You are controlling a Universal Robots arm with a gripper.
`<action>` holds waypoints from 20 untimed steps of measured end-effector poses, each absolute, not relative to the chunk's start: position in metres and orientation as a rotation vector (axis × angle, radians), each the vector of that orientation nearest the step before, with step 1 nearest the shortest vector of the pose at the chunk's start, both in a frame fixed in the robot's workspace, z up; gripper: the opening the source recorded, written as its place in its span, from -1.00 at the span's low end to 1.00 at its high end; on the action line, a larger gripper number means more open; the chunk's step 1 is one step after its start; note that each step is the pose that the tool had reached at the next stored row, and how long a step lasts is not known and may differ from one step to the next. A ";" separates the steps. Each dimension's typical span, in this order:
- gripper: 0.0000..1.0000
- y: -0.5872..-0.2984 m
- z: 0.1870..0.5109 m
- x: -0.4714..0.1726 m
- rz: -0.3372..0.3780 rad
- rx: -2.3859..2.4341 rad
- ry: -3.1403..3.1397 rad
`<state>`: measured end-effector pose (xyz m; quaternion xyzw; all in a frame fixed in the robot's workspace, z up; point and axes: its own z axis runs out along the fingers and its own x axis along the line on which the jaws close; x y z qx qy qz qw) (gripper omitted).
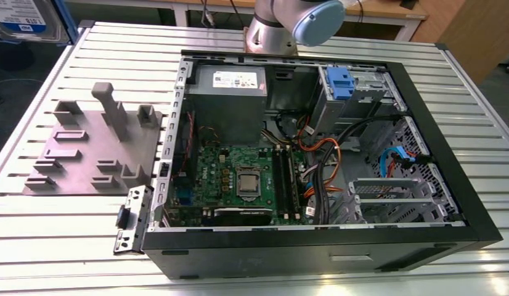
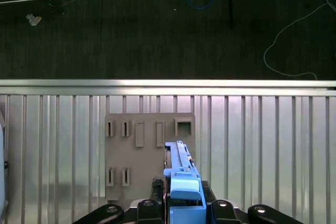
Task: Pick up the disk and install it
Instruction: 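Pick up the disk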
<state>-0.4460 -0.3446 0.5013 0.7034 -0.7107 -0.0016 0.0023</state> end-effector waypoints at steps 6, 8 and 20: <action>-0.27 -0.350 0.501 -0.441 -0.005 2.207 -2.230; -0.27 -0.350 0.501 -0.439 -0.005 2.207 -2.230; -0.27 -0.351 0.501 -0.430 -0.005 2.207 -2.230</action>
